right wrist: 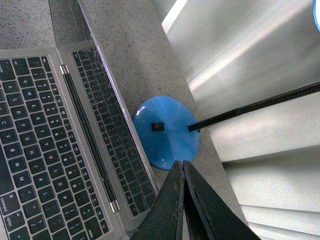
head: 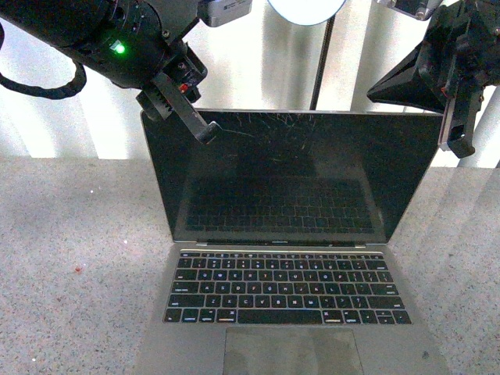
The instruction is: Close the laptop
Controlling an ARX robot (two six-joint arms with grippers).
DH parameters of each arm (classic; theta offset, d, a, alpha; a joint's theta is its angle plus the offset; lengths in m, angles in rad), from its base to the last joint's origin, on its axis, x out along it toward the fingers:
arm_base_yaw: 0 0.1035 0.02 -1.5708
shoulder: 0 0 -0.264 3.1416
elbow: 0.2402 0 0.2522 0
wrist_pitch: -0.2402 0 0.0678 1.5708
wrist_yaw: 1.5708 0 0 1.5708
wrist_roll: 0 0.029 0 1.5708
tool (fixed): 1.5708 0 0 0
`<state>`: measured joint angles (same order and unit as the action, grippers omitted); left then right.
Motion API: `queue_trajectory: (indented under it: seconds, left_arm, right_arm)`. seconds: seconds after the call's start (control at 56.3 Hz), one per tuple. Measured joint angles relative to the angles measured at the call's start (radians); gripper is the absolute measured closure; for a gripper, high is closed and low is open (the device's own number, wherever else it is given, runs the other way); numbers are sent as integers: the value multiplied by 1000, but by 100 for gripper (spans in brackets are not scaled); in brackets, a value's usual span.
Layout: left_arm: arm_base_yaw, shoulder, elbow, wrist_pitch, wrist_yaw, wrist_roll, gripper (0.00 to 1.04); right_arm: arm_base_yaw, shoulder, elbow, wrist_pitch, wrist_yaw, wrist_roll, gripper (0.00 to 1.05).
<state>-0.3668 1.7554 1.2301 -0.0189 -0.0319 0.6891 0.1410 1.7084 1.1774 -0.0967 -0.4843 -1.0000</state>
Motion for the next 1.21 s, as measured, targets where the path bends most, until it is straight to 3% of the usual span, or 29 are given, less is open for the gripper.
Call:
queue_trajectory:
  seconds: [1.208]
  left_arm:
    - [-3, -35, -77, -75, 69, 18, 101]
  right_arm:
    - [40, -27, -88, -109, -14, -76, 102]
